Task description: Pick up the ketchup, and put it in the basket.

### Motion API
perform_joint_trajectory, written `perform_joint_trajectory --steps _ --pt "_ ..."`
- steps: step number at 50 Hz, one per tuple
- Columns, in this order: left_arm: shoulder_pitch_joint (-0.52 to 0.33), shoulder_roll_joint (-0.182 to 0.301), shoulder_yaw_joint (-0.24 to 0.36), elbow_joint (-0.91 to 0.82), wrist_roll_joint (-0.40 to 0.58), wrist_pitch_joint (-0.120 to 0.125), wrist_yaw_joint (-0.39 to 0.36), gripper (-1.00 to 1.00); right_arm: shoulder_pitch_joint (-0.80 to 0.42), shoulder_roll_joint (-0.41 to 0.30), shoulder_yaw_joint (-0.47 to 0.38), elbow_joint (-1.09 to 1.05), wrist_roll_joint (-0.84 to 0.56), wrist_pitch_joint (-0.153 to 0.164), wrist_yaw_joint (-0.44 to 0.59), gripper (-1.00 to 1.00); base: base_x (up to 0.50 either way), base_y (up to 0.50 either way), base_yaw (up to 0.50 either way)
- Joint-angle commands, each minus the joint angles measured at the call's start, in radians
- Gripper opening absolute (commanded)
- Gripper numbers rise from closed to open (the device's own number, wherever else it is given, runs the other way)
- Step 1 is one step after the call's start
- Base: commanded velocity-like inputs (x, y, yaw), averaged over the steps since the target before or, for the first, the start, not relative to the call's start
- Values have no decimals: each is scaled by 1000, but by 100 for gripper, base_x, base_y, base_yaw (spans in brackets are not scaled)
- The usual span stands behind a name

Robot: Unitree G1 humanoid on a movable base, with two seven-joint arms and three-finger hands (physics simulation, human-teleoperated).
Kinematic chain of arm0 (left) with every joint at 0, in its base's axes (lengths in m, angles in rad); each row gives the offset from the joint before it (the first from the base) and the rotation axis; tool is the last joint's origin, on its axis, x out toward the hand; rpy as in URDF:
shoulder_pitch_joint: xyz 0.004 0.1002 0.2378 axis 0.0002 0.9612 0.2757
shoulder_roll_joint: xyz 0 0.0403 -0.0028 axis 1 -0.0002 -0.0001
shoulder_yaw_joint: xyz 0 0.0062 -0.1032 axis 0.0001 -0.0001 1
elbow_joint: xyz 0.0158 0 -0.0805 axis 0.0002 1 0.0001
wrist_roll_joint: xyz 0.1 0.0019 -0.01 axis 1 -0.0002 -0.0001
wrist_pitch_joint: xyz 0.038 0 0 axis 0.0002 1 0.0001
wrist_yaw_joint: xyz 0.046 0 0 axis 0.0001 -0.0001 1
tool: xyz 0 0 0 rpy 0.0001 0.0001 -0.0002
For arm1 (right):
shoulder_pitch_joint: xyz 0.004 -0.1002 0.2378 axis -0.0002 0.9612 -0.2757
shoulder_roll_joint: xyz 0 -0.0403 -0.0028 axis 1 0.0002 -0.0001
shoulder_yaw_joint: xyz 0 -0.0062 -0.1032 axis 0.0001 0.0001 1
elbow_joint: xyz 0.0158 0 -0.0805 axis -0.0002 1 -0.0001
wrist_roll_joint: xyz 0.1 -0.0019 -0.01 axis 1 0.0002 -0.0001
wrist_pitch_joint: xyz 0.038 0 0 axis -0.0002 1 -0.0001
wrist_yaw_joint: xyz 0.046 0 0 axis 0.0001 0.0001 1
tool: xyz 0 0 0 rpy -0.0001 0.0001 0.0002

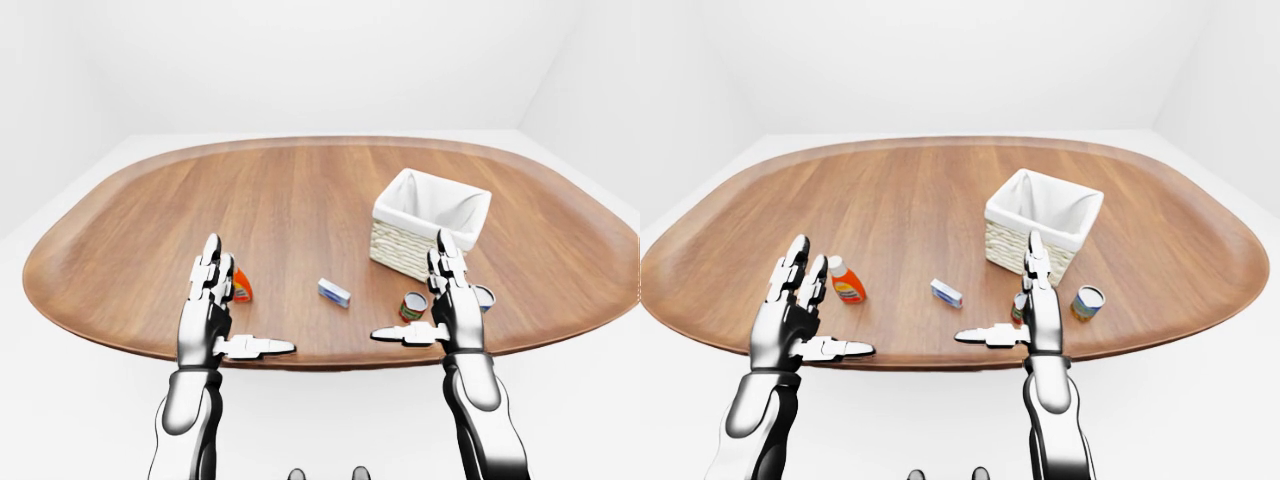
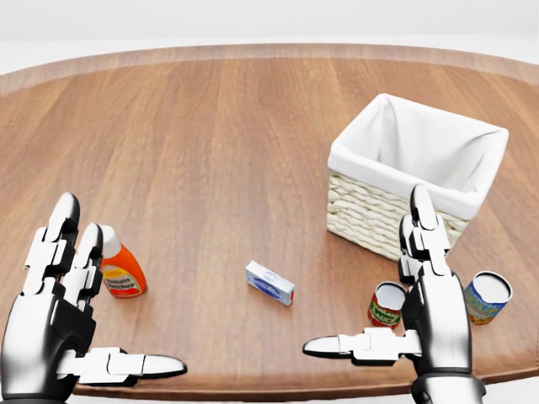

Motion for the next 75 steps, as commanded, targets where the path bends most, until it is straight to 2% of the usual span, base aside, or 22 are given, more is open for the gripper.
perform_joint_trajectory --steps 1,31,57,67,75 --pt "-3 1 1 7 0 0 -1 100 0 -1 5 4 -3 0 3 100 50 5 0" --pt "-5 1 3 10 2 0 -2 100 1 0 7 7 -13 0 -1 100 47 4 0" --pt "22 0 9 -29 15 0 -3 100 -2 -1 -4 23 -9 0 -1 100 0 0 0" --pt "31 3 66 -51 64 0 -14 100 3 -1 -6 15 -5 0 2 100 0 0 0" --pt "31 6 134 -6 98 0 -36 100 8 -1 -9 7 -4 0 4 100 0 0 0"
